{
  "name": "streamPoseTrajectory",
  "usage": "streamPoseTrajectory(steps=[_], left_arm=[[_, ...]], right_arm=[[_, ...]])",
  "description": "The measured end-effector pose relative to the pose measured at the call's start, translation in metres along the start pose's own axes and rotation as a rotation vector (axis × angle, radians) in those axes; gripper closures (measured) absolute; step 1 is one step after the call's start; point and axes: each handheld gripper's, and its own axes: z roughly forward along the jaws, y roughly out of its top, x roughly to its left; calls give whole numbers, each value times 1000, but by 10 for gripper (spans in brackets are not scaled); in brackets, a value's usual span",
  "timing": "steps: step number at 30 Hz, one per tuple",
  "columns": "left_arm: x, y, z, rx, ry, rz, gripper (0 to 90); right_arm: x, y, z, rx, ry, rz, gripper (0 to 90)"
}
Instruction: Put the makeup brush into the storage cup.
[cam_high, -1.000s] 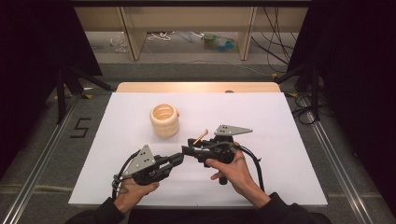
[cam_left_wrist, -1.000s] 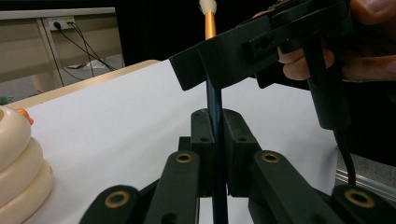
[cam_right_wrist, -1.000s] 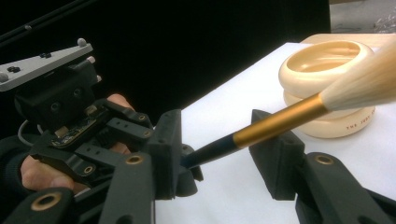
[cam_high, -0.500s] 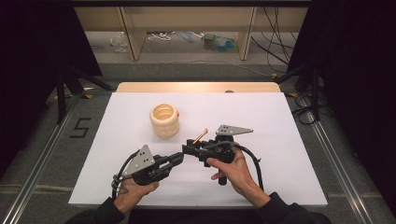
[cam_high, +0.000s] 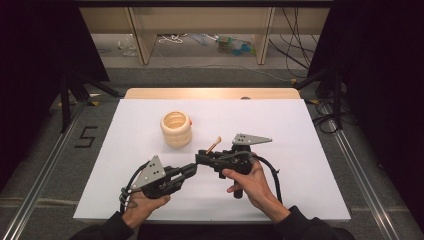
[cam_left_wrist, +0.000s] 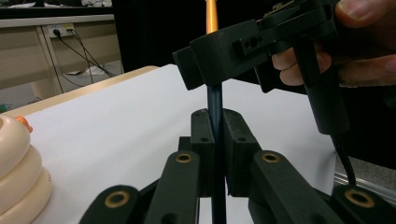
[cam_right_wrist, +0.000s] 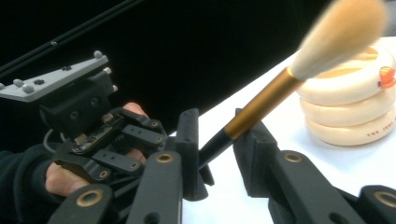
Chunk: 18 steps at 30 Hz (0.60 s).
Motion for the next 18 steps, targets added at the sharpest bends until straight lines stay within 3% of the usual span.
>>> streamPoseTrajectory(steps=[8, 13, 18], left_arm=[[1, -1, 1, 11, 2, -4, 802], [1, -2, 3, 20, -2, 2, 690], [-2, -2, 5, 60, -10, 21, 651]], right_arm=[[3, 0, 0, -6, 57, 11, 833], [9, 2, 1, 32, 53, -55, 835], [17, 6, 3, 91, 17, -140, 835]])
